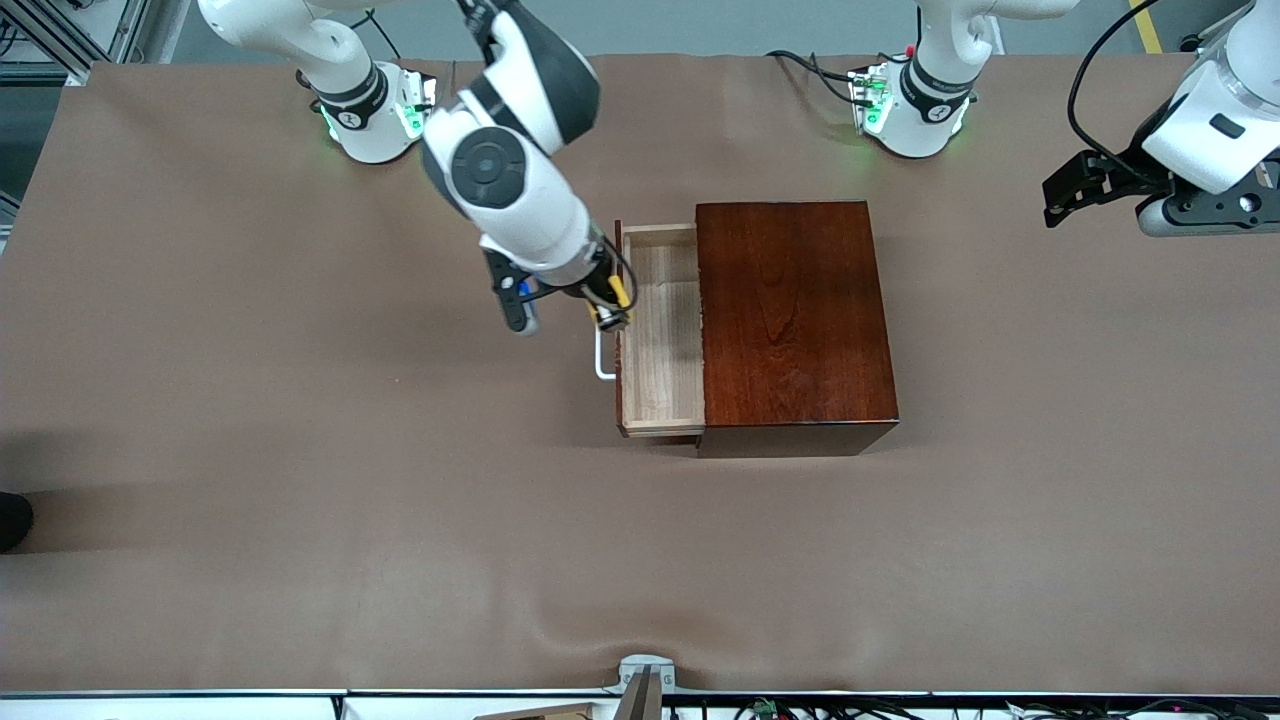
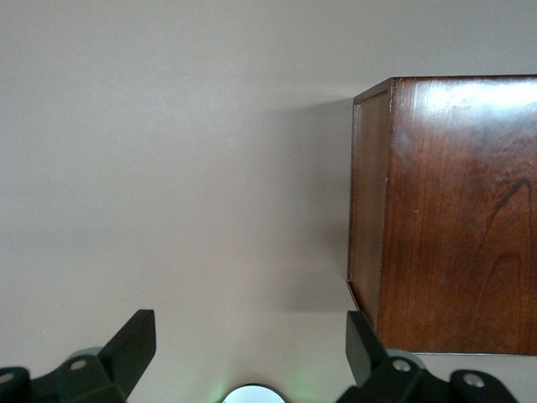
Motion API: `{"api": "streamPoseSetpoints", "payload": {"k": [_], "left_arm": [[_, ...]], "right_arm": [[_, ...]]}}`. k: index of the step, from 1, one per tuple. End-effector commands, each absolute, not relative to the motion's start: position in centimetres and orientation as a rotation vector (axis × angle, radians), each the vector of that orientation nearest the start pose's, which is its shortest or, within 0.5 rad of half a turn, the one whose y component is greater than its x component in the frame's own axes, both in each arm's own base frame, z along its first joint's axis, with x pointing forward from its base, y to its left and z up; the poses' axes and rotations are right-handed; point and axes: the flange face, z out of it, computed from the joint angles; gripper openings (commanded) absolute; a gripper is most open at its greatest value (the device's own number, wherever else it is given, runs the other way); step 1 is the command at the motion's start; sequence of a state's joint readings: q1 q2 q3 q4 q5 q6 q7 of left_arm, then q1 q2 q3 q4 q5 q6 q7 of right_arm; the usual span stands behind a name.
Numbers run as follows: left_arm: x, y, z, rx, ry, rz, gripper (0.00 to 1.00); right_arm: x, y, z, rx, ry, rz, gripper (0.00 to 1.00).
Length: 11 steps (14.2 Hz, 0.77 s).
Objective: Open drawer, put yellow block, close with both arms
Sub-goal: 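Carry the yellow cube with the right gripper over the open drawer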
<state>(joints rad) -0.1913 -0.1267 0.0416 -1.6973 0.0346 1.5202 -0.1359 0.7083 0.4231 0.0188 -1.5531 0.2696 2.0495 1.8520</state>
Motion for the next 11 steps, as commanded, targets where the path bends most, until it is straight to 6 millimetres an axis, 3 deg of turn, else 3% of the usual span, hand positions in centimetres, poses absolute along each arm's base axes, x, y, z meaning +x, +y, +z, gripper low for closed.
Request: {"api": "streamPoseSetpoints", "payload": {"k": [1, 3, 6, 11], "left_arm": [[50.4, -7.2, 63.1, -3.097, 0.058, 0.058, 1.0], [50.4, -7.2, 62.9, -3.097, 0.058, 0.063, 1.0], [50.4, -7.9, 62.7, -3.092, 0.077, 0.066, 1.0], [50.4, -7.9, 62.7, -3.092, 0.079, 0.066, 1.0]], "right_arm": [[50.6, 48.0, 40.5, -2.373, 1.806, 0.359, 0.0], [50.5, 48.3, 40.1, -2.355, 1.815, 0.364, 0.0], [50.0, 50.1, 37.9, -2.31, 1.851, 0.372, 0.0], [49.7, 51.1, 34.8, -2.27, 1.915, 0.407, 0.0]]}}
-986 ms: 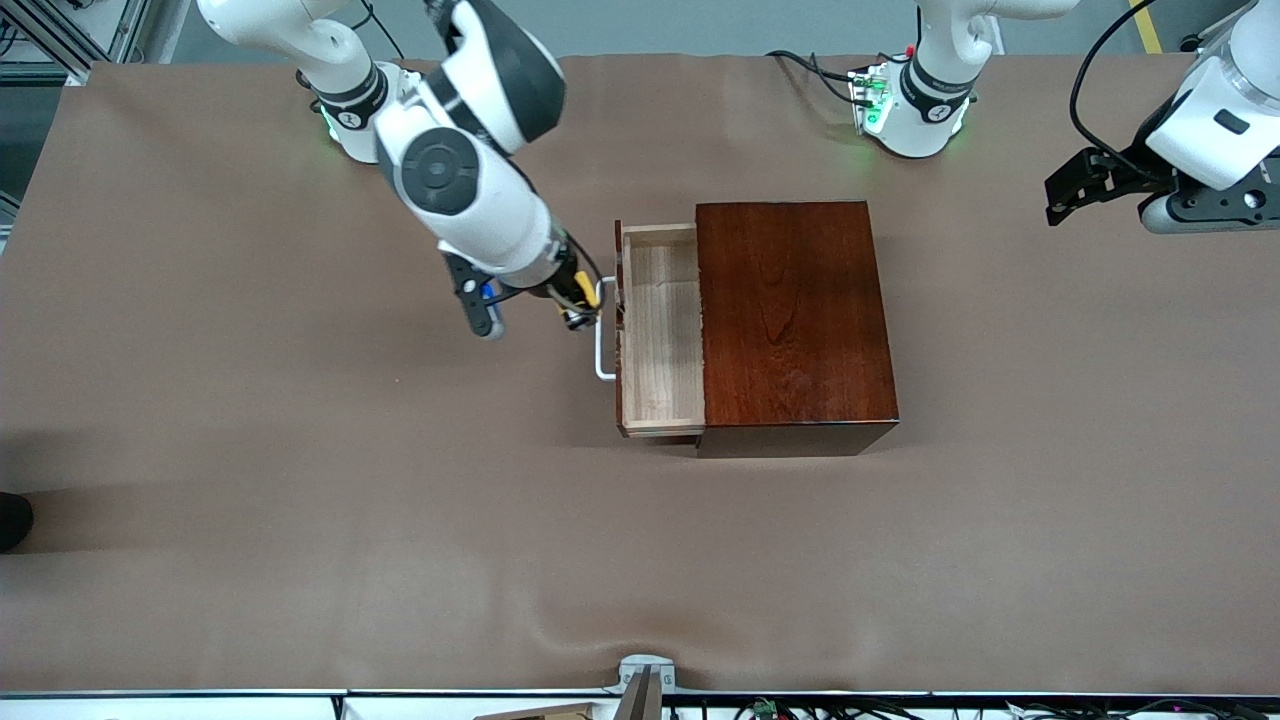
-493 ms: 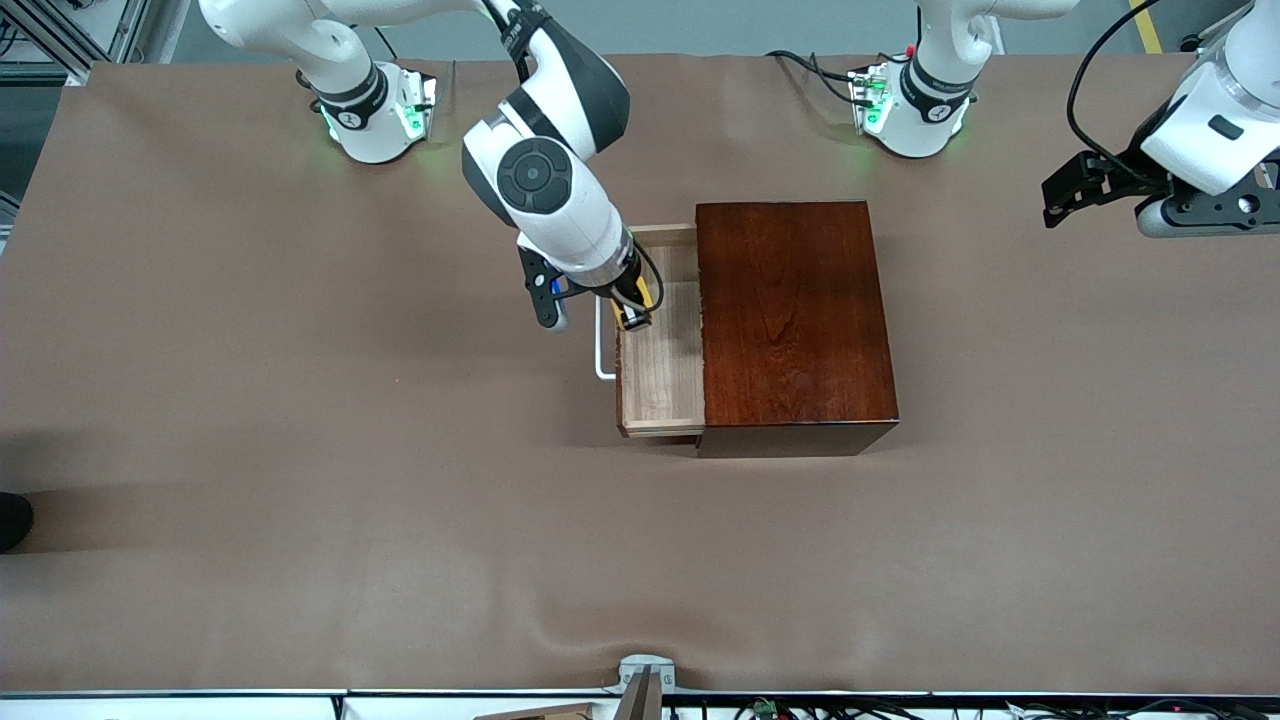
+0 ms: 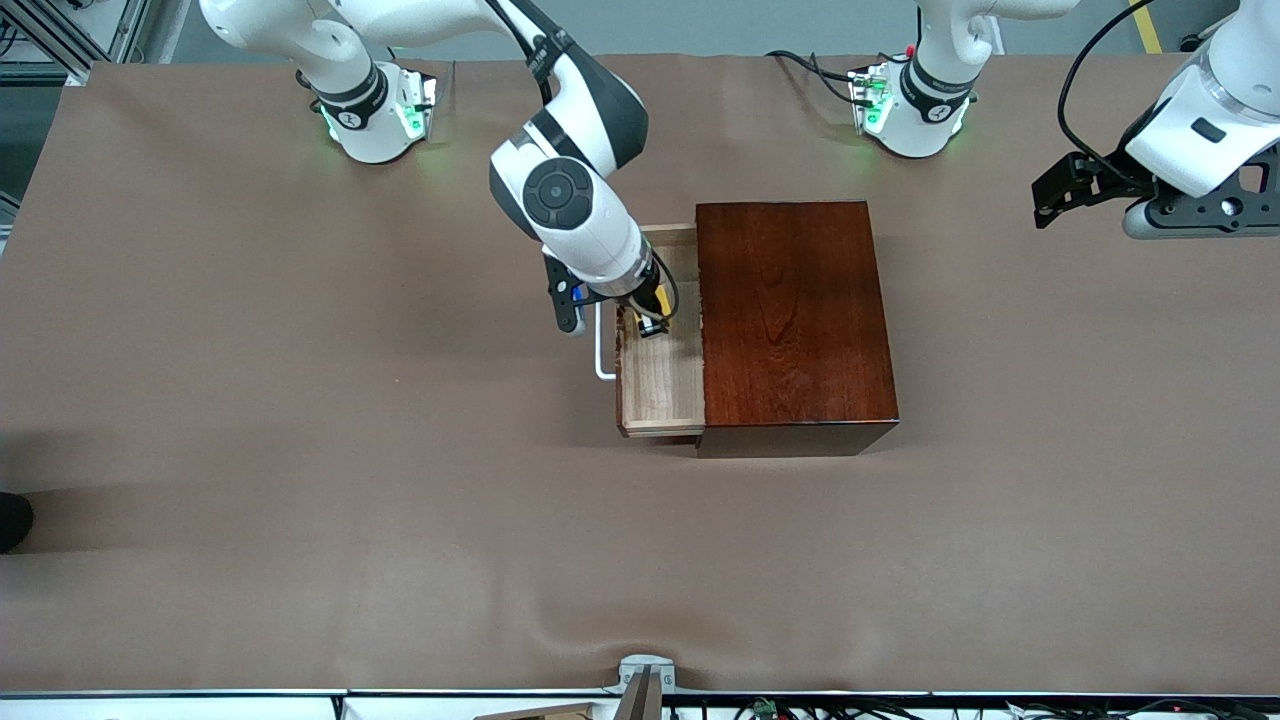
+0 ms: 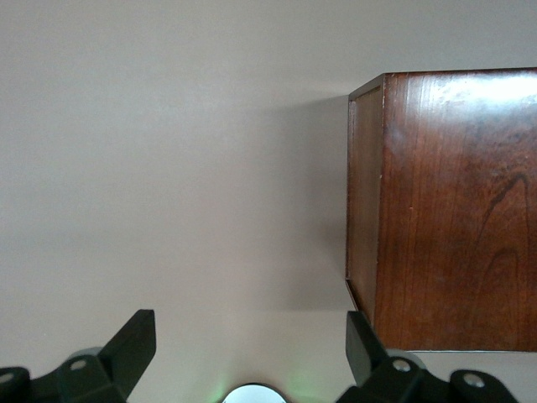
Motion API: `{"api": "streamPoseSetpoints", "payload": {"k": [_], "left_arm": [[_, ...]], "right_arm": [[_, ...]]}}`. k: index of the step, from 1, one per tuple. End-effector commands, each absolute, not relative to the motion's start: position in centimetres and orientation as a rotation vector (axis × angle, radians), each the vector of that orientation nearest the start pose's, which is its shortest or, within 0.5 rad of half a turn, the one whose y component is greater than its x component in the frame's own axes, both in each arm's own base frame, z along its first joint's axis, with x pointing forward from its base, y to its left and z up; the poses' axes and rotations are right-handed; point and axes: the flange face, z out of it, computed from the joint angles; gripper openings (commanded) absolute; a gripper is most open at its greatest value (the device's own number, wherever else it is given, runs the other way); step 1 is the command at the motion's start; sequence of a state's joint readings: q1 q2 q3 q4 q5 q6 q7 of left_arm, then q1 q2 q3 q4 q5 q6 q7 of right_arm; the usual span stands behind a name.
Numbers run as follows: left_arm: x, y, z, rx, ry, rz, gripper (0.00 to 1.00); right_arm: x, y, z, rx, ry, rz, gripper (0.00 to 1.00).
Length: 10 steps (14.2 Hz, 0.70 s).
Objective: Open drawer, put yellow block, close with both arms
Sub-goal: 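Carry the yellow cube with the right gripper over the open drawer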
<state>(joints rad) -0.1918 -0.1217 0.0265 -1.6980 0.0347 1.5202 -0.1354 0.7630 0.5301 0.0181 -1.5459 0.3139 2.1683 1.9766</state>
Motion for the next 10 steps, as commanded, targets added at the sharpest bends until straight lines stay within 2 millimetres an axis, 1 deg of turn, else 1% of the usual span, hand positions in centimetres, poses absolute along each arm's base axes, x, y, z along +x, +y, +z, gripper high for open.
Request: {"api": "streamPoseSetpoints", "payload": {"k": [1, 3, 4, 5, 6, 7, 8, 9, 10], "left_arm": [[50.4, -7.9, 62.7, -3.092, 0.079, 0.066, 1.0], [50.4, -7.9, 62.7, -3.092, 0.079, 0.066, 1.0], [50.4, -7.9, 62.7, -3.092, 0.079, 0.066, 1.0], [50.4, -8.0, 62.7, -3.092, 0.082, 0.066, 1.0], [50.4, -7.9, 62.7, -3.092, 0.079, 0.066, 1.0], [50.4, -7.9, 62.8, -3.092, 0.079, 0.064, 1.0], [50.4, -7.9, 62.8, -3.092, 0.079, 0.064, 1.0], [50.4, -7.9, 62.8, -3.092, 0.079, 0.064, 1.0], [50.4, -8.0, 62.8, -3.092, 0.082, 0.064, 1.0]], "right_arm": [[49.3, 51.6, 34.3, -2.276, 1.908, 0.405, 0.0], [48.9, 52.4, 33.7, -2.26, 1.909, 0.396, 0.0], [48.9, 52.5, 33.2, -2.259, 1.921, 0.396, 0.0], [48.9, 52.4, 33.0, -2.256, 1.927, 0.396, 0.0], [49.2, 52.2, 32.7, -2.258, 1.931, 0.393, 0.17], [49.5, 51.8, 31.9, -2.255, 1.951, 0.397, 0.33], [49.4, 52.0, 31.3, -2.268, 1.949, 0.397, 0.47], [49.5, 52.0, 31.4, -2.266, 1.947, 0.393, 0.53], [49.6, 52.0, 31.5, -2.266, 1.944, 0.392, 0.7]]}}
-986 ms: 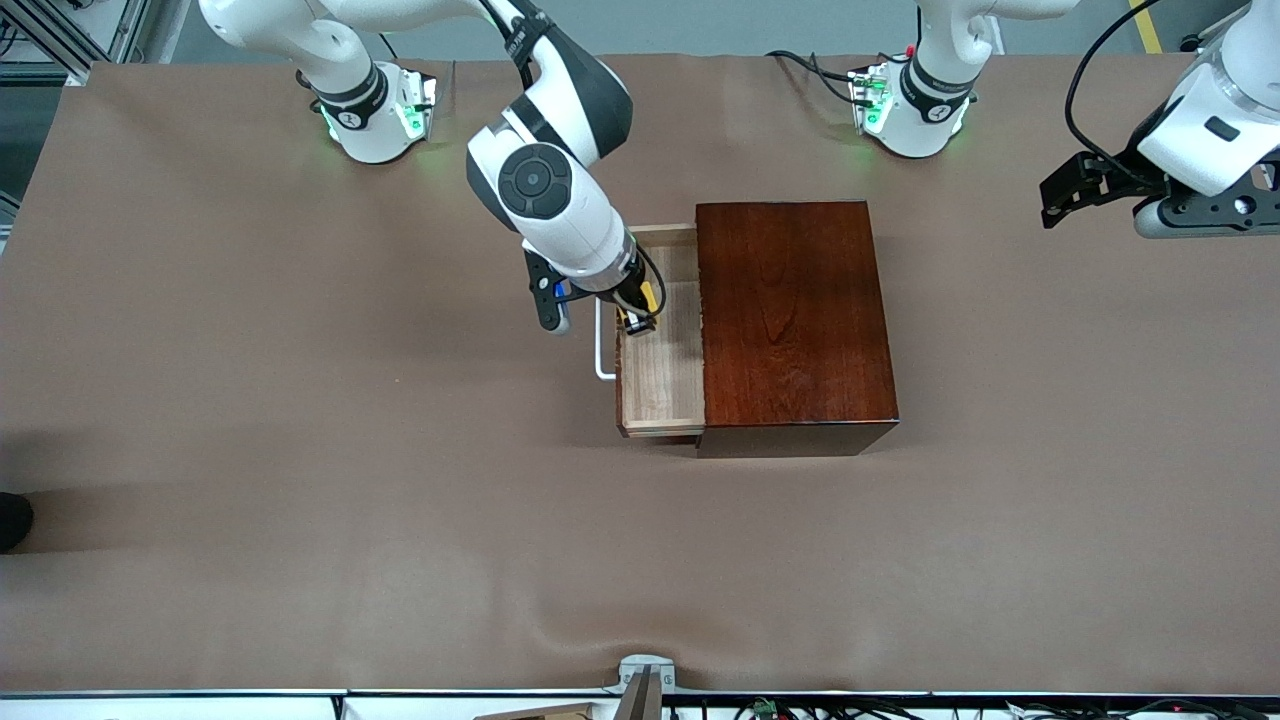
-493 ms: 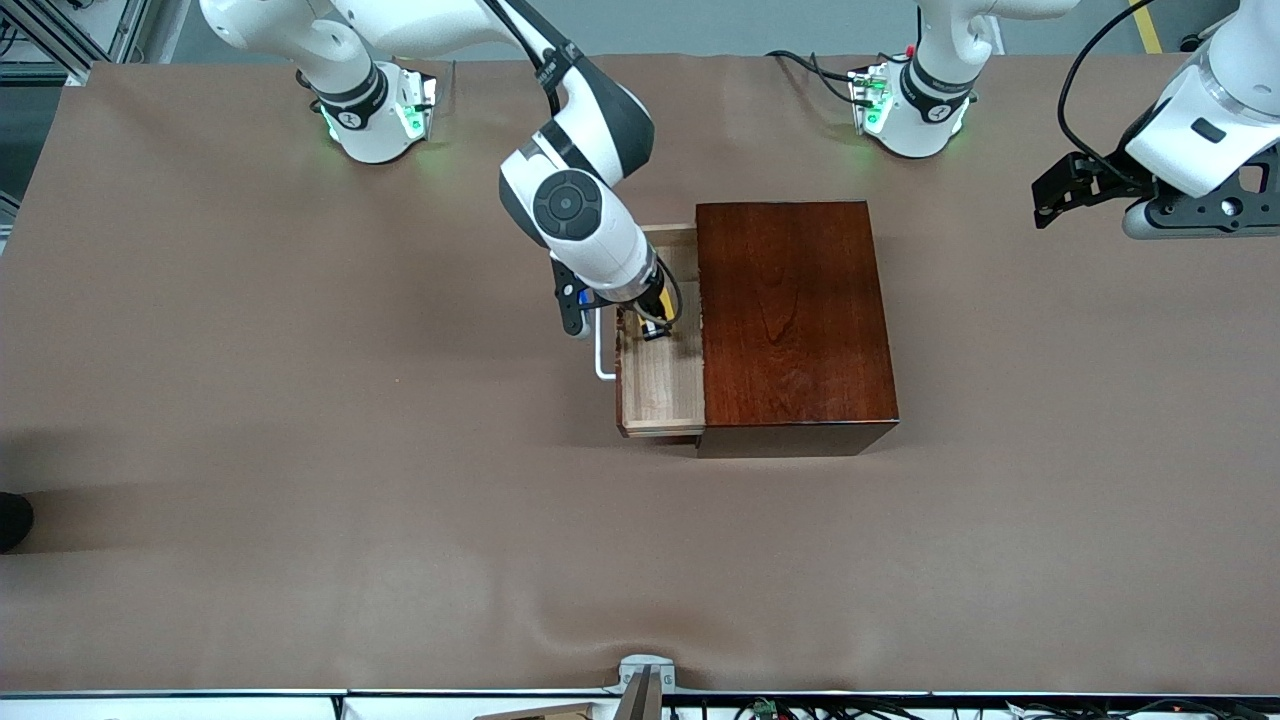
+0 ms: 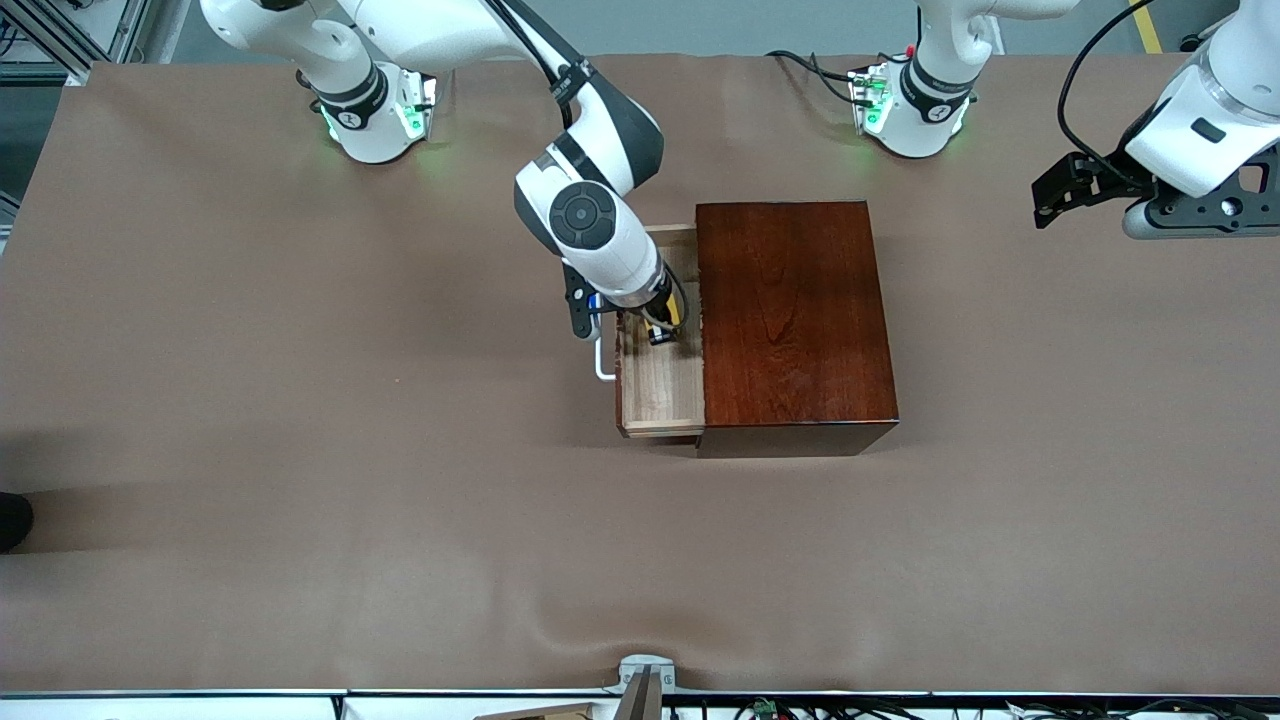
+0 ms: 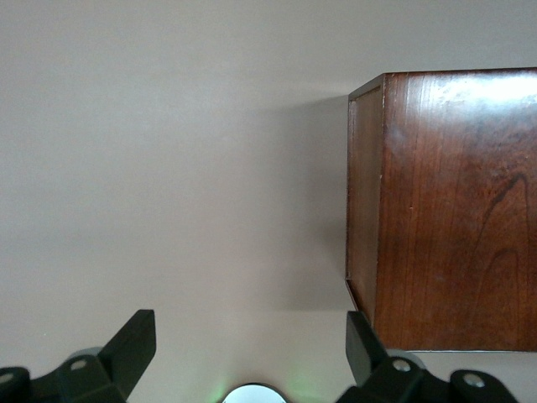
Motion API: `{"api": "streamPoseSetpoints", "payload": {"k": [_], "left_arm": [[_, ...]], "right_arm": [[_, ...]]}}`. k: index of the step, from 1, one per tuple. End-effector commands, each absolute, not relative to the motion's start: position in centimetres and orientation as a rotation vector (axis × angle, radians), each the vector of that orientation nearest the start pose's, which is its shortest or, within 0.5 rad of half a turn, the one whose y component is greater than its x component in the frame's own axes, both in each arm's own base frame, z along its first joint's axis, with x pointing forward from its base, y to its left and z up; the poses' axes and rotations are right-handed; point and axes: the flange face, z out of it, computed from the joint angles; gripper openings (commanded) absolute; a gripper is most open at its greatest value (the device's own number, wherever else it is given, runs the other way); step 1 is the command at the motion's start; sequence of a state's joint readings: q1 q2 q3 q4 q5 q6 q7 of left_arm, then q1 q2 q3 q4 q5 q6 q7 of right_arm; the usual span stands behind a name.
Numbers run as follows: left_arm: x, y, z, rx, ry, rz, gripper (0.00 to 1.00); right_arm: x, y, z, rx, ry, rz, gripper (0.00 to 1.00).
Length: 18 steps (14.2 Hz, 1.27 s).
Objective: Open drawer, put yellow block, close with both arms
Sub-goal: 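Lower the cube into the drawer and open the right gripper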
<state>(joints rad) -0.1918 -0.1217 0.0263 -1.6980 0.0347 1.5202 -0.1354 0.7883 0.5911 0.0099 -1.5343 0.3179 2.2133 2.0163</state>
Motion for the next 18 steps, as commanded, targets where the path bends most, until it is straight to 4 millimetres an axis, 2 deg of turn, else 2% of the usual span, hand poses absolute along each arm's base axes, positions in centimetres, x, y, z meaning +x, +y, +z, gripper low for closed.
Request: {"api": "streamPoseSetpoints", "payload": {"k": [1, 2, 4, 6, 9, 11, 13, 15, 18], "left_arm": [[50.4, -7.9, 62.8, -3.092, 0.079, 0.064, 1.0], [50.4, -7.9, 62.9, -3.092, 0.079, 0.061, 1.0], [50.4, -8.0, 63.0, -3.092, 0.082, 0.059, 1.0], [50.4, -8.3, 63.4, -3.095, 0.086, 0.045, 1.0], [50.3, -9.3, 64.2, -3.095, 0.095, 0.02, 1.0], [50.0, -10.8, 64.8, -3.097, 0.127, -0.002, 1.0], [49.6, -12.8, 65.3, -3.1, 0.149, -0.019, 1.0], [50.2, -15.9, 65.1, -3.124, 0.114, -0.001, 1.0], [50.9, -20.4, 64.5, -3.142, 0.133, 0.017, 1.0]], "right_arm": [[49.3, 52.2, 31.5, -2.272, 1.94, 0.389, 0.93], [49.3, 52.3, 31.6, -2.275, 1.937, 0.388, 1.0], [50.3, 52.3, 33.3, -2.253, 1.921, 0.386, 1.0], [50.5, 52.2, 34.1, -2.277, 1.924, 0.397, 1.0], [52.2, 50.9, 37.3, -2.302, 1.95, 0.436, 1.0], [53.0, 50.0, 40.0, -2.319, 1.957, 0.458, 1.0], [54.2, 48.5, 41.7, -2.321, 1.976, 0.458, 1.0], [55.2, 47.1, 43.7, -2.307, 1.982, 0.433, 1.0], [56.6, 43.6, 46.1, -2.299, 2.028, 0.392, 1.0]]}}
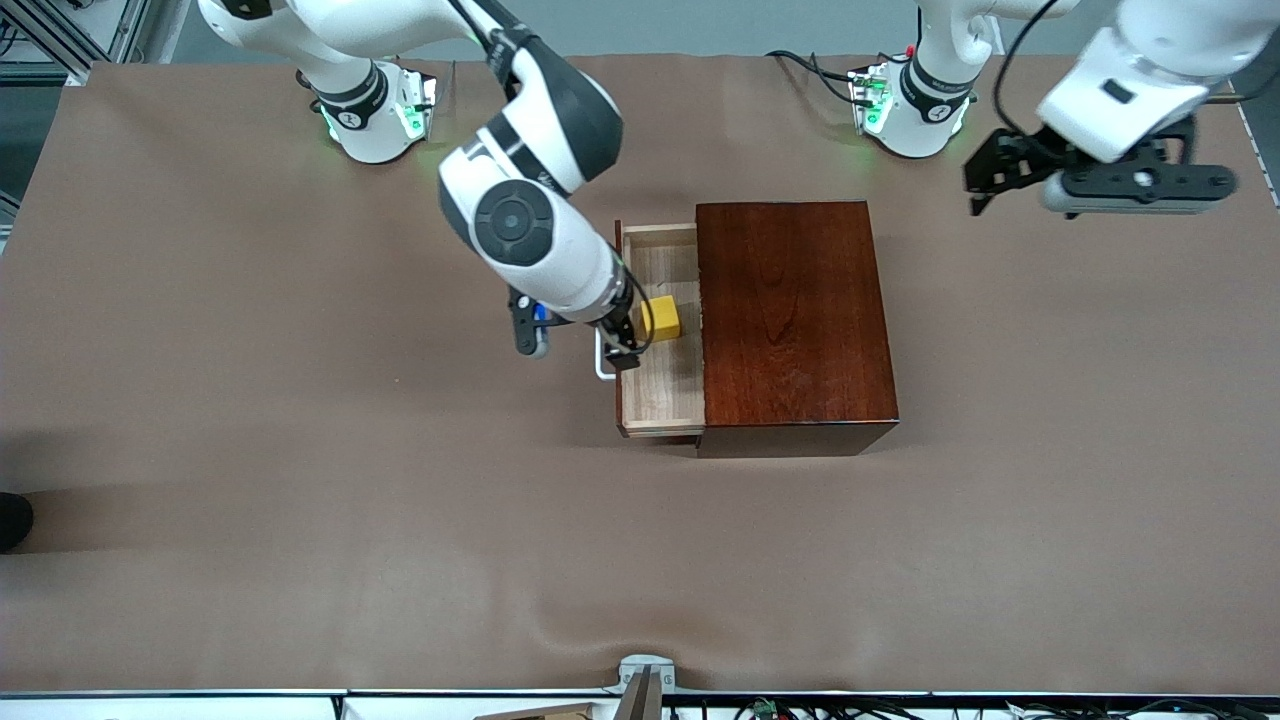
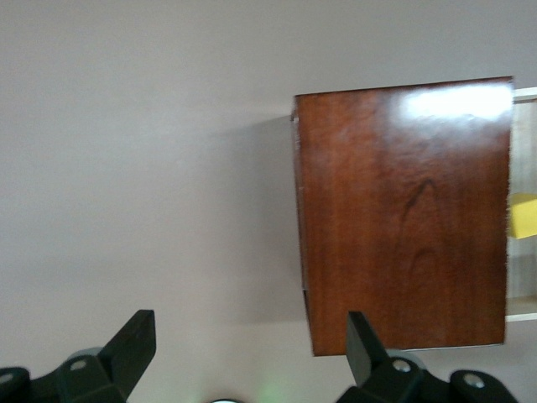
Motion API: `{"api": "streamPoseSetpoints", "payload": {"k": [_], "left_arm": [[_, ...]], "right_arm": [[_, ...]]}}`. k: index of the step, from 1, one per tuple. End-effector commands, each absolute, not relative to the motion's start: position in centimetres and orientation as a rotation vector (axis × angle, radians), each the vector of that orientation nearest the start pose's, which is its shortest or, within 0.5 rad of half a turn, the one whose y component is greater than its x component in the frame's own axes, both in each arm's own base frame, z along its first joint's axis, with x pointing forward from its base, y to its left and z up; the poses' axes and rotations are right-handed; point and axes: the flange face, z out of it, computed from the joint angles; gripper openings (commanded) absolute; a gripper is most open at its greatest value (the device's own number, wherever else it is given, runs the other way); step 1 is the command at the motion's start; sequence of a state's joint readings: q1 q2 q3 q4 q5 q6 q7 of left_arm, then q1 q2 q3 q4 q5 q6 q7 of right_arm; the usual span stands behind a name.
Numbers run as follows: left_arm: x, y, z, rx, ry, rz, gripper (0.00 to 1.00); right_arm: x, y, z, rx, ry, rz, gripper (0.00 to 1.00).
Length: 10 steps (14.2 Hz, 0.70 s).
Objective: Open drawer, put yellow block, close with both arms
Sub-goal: 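Lower the cube into the drawer and open the right gripper, then withdraw the right gripper while the left gripper reaches the drawer front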
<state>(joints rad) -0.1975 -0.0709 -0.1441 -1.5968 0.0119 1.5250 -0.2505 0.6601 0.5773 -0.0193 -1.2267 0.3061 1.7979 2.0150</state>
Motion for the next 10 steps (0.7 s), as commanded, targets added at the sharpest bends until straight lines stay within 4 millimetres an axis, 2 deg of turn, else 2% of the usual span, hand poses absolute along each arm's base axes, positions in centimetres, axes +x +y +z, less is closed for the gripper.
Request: {"api": "streamPoseSetpoints", "payload": {"k": [1, 3, 5, 7, 10], "left_arm": [[51.2, -21.8, 64.1, -3.152, 0.072, 0.03, 1.0], [51.2, -25.6, 62.5, -3.154, -0.031, 0.077, 1.0], [51.3, -30.4, 61.5, -3.171, -0.045, 0.098, 1.0], [50.8, -35.8, 59.8, -3.178, -0.163, 0.128, 1.0], [50.9, -41.1, 57.2, -3.202, -0.358, 0.113, 1.0]], "right_arm": [[56.9, 42.6, 46.9, -2.33, 2.01, 0.334, 1.0], [57.0, 40.7, 48.5, -2.455, 1.906, 0.28, 1.0], [58.0, 37.2, 50.4, -2.545, 1.785, 0.287, 1.0], [58.9, 33.5, 52.1, -2.589, 1.72, 0.304, 1.0], [59.3, 28.8, 54.8, -2.686, 1.575, 0.302, 1.0]]}}
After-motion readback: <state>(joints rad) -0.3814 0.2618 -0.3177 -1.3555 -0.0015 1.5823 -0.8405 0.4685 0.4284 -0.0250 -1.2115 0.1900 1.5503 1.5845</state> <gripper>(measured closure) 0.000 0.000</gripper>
